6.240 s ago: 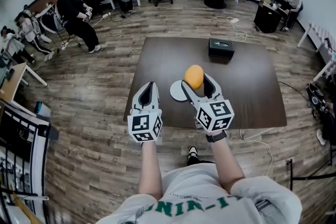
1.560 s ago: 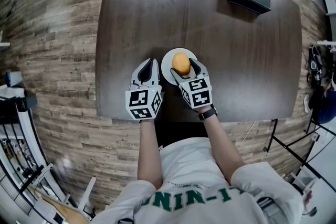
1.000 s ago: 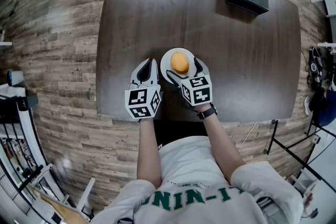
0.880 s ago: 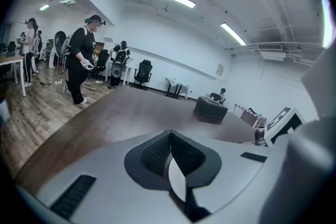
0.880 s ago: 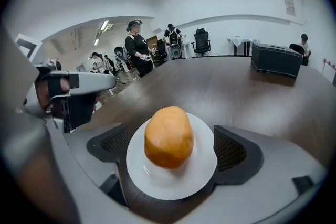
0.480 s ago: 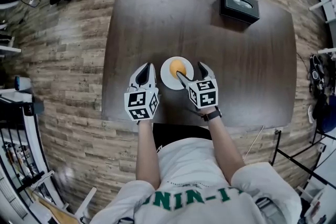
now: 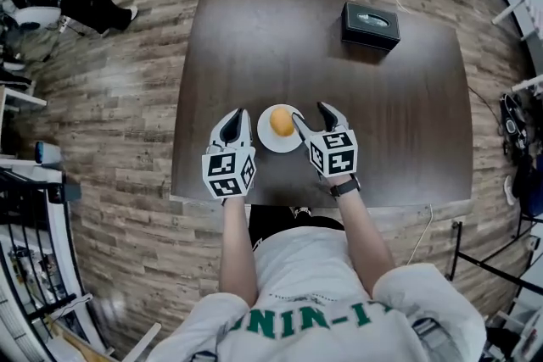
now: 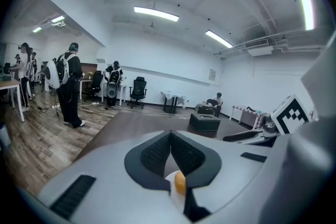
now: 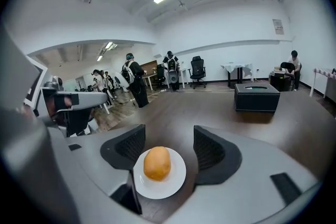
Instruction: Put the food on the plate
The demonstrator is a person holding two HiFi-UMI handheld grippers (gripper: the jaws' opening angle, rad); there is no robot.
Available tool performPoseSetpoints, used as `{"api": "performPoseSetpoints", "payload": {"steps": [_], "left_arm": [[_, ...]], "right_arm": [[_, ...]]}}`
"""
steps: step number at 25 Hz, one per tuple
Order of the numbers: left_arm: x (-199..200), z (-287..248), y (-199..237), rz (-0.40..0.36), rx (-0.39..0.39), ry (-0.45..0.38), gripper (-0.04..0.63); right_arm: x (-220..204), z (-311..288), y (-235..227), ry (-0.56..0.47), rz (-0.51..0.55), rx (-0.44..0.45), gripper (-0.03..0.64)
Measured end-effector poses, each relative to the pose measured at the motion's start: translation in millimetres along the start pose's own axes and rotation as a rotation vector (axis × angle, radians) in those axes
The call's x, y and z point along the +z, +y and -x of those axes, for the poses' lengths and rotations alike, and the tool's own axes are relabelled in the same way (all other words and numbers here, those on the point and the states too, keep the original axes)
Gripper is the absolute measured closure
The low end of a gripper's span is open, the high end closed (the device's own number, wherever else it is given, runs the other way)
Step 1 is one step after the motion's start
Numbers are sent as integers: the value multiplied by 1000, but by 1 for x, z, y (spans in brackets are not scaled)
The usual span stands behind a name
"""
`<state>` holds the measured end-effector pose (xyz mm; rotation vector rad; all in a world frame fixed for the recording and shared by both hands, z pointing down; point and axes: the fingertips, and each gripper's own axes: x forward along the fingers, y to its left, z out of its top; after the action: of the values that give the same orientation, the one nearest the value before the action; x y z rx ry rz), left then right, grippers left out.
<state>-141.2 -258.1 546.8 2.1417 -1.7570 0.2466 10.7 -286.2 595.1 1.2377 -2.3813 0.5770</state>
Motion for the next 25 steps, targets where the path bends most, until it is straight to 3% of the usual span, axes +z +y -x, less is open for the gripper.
{"api": "performPoseSetpoints", "payload": {"steps": [15,25], "left_arm": [[70,50,-36,-92,-18,-140,583],[98,85,-50,-120,3,-208,583]], "right_arm": [[83,73,15,-218,1,28,452],[115,125,19,-315,85,-50,502]]}}
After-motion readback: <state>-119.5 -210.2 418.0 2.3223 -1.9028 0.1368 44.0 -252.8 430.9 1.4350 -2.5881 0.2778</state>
